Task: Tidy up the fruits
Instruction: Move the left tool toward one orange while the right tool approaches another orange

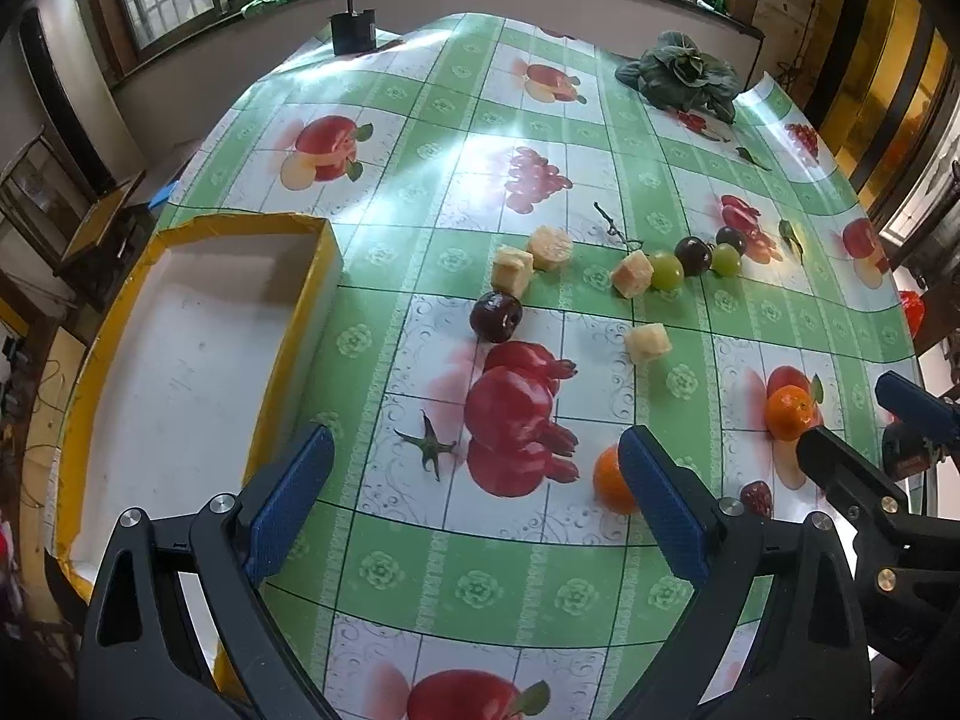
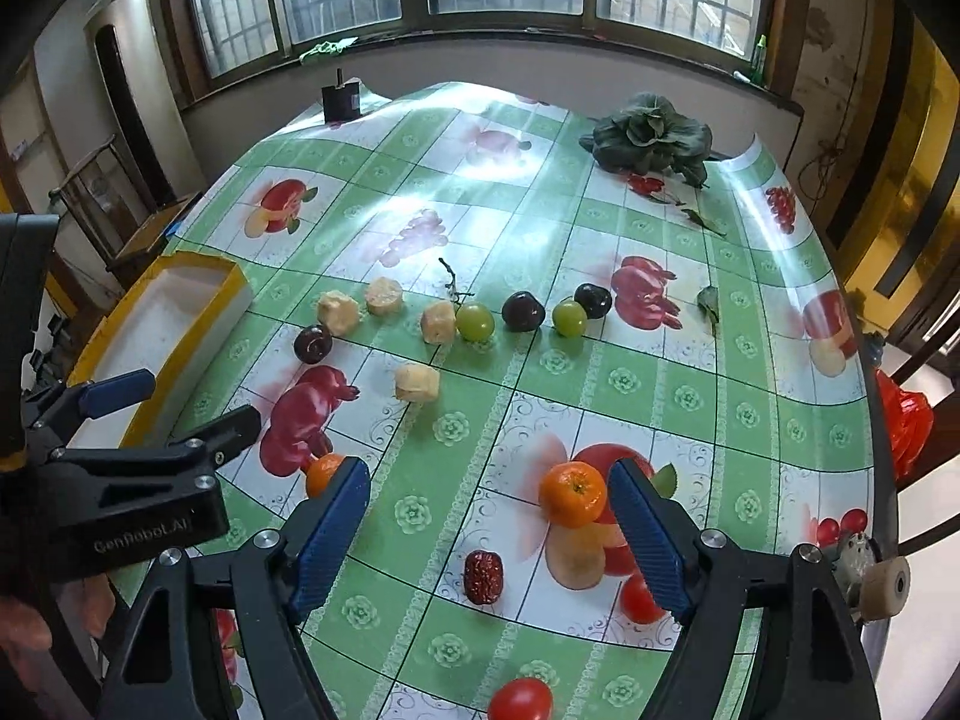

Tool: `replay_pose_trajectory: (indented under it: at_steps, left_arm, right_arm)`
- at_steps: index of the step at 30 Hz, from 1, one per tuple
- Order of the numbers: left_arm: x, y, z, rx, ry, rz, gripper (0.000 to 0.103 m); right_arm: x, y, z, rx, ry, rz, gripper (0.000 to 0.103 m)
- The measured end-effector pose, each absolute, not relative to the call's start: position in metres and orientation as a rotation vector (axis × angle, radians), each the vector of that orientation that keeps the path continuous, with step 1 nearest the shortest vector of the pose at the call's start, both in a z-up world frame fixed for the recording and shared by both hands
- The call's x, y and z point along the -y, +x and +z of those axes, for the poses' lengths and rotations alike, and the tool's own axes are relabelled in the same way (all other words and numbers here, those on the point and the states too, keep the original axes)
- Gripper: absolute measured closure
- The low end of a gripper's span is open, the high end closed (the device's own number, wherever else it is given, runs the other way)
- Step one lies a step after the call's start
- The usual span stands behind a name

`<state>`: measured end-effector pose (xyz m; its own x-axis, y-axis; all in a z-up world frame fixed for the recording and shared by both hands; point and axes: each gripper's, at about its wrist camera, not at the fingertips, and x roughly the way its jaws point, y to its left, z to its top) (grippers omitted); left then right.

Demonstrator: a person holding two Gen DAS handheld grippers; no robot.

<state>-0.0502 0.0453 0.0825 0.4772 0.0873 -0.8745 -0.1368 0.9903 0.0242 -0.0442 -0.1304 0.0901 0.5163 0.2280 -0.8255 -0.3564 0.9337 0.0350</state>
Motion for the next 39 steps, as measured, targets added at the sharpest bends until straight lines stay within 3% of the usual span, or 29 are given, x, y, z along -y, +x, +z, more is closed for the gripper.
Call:
replay_pose_trajectory:
  at_steps: [39]
  left_arm:
    - [-0.020,-0.043,0.043,-1.178,-0.069,0.054,0.006]
  right_arm:
    - [0.166,-0.044,0.065,-1.079,-0.129,0.262,0.023]
